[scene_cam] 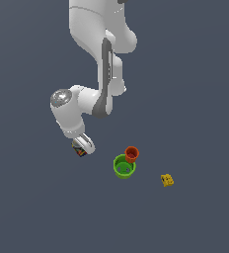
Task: Pick up a designated object from a clutter of objects.
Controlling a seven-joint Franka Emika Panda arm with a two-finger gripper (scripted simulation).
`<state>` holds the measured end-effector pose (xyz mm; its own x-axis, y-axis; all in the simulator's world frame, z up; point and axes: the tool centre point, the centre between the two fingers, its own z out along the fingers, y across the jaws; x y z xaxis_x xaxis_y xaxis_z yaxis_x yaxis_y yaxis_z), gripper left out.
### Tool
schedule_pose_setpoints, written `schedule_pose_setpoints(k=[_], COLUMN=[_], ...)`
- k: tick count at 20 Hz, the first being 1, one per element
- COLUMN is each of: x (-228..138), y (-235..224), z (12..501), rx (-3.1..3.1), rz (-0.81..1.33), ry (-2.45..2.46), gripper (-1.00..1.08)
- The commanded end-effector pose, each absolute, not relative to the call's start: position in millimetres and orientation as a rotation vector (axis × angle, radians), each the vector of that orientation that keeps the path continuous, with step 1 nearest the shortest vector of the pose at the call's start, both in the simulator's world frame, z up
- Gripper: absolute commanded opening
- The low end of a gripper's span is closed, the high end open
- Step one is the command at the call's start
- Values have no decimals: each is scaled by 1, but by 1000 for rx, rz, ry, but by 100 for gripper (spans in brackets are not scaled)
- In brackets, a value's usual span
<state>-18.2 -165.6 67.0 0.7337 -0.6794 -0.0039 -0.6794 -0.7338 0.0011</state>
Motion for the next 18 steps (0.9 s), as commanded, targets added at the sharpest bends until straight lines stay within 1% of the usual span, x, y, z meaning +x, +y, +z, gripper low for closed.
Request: schedule_pose_setpoints(k=[1,8,18], x=[-16,-13,-7], y=[-168,-177,-196], z=[78,124,225], rx=[-2924,-2924,-2925], rz=[-1,0,0], ry=[1146,1148,1151], gripper=[-100,-100,-100])
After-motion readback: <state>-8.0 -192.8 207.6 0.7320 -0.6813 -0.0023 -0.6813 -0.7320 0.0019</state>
